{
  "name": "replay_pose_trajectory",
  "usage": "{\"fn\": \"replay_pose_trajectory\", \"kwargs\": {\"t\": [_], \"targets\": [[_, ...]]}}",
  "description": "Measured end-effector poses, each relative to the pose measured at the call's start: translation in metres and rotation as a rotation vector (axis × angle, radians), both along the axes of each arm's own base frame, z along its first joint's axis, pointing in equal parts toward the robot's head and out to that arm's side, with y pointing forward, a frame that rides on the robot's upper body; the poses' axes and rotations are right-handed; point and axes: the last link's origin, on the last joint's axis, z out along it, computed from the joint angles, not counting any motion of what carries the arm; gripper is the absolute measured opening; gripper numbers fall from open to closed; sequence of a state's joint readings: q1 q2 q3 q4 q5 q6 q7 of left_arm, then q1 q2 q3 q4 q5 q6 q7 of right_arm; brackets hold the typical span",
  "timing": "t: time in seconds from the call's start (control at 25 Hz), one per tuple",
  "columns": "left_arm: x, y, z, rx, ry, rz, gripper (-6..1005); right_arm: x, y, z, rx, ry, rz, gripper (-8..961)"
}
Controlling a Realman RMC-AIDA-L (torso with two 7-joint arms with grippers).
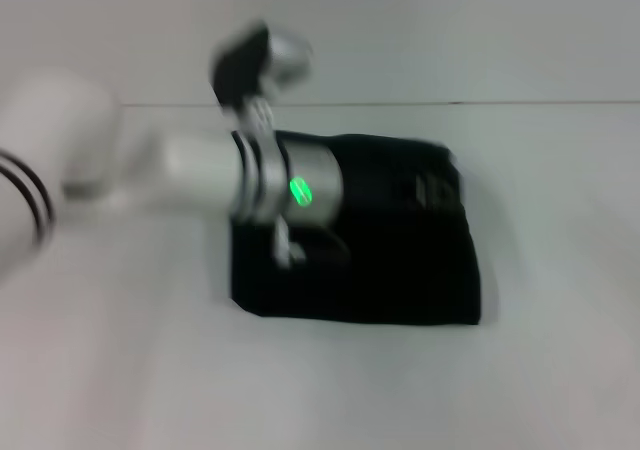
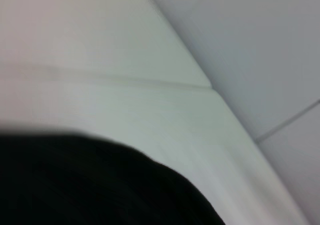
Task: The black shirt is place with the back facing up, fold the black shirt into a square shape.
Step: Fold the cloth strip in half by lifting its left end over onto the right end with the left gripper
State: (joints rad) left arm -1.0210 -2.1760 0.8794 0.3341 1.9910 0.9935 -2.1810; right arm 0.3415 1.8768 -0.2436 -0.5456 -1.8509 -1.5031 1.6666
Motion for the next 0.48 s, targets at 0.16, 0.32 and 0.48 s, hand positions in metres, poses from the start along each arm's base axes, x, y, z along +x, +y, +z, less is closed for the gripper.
{"fn": "replay_pose_trajectory", "kwargs": {"t": [0.16,0.32,0.48], "targets": [[-0.011,-0.029,-0.030,-0.011,-0.138,0.040,69,0.001,0.004,0.005,-0.015,-0.040,-0.001,920],[-0.024,-0.046,-0.025,0.006,-0.247,0.023,69,-0.012,0.020,0.000,-0.051,-0.049,0.034,920],[-0.023,-0.054,-0.015,-0.006,-0.318,-0.030,157,-0.023,0.033,-0.006,-0.117,-0.022,0.035,919]]}}
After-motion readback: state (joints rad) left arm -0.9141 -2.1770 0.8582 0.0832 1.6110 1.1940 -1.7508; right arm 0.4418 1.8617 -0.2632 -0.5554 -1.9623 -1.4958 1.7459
